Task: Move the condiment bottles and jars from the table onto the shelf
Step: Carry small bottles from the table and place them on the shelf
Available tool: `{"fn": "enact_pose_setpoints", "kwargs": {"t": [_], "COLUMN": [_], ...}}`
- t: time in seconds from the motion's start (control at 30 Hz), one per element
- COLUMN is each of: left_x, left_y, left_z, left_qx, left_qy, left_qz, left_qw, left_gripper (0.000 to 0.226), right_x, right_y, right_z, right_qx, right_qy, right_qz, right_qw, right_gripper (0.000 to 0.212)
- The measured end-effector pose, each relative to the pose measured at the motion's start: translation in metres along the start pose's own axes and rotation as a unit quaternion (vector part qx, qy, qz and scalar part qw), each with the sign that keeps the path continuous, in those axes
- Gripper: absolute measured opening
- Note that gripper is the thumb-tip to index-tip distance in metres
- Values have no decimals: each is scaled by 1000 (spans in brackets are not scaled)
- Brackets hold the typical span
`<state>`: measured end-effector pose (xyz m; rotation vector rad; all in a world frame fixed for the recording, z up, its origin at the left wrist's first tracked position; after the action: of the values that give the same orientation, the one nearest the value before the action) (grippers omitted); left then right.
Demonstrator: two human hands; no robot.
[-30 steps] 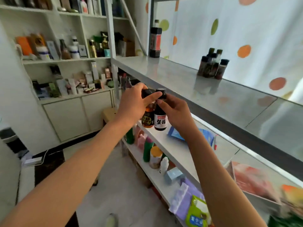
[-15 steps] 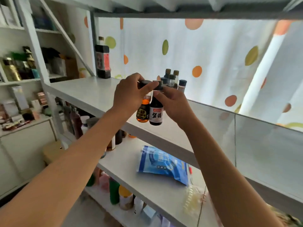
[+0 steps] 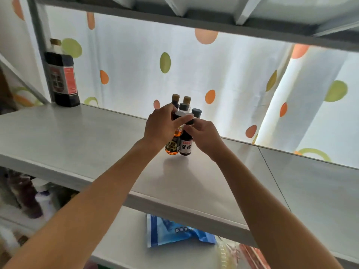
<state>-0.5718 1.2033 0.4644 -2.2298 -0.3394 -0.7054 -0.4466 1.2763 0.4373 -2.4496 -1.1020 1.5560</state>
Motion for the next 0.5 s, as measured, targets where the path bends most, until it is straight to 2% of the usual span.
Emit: {"fn": "enact_pose_setpoints", "kwargs": {"t": [0.23,0.4,0.5], "left_x": [-19,-32,-51], "left_y": [7,22,35], "left_z": [16,20,30], "left_qx": [14,-35,-76], "left_qy": [27,130,150], "left_qz": [-23,-68,-118], "left_qw": [999,989,979], "left_gripper": [56,64,61], "right_x": [16,27,42], "right_y": [-5,-5,-7], "right_z": [9,15,14], "right_qx": [14,-35,-23], "right_qy": [-27,-61,-75], "right_qz": [-6,15,29], "right_qw": [1000,997,997], "right_gripper": [15,27,29]}}
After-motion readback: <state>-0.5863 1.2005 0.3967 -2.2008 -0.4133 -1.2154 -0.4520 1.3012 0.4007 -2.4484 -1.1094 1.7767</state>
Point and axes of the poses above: each hand's wrist, its own y-axis away from the middle knuckle, its own z-axis out of the palm, x = y × z, the point moved 9 cm from there along -y, towards the middle knuckle
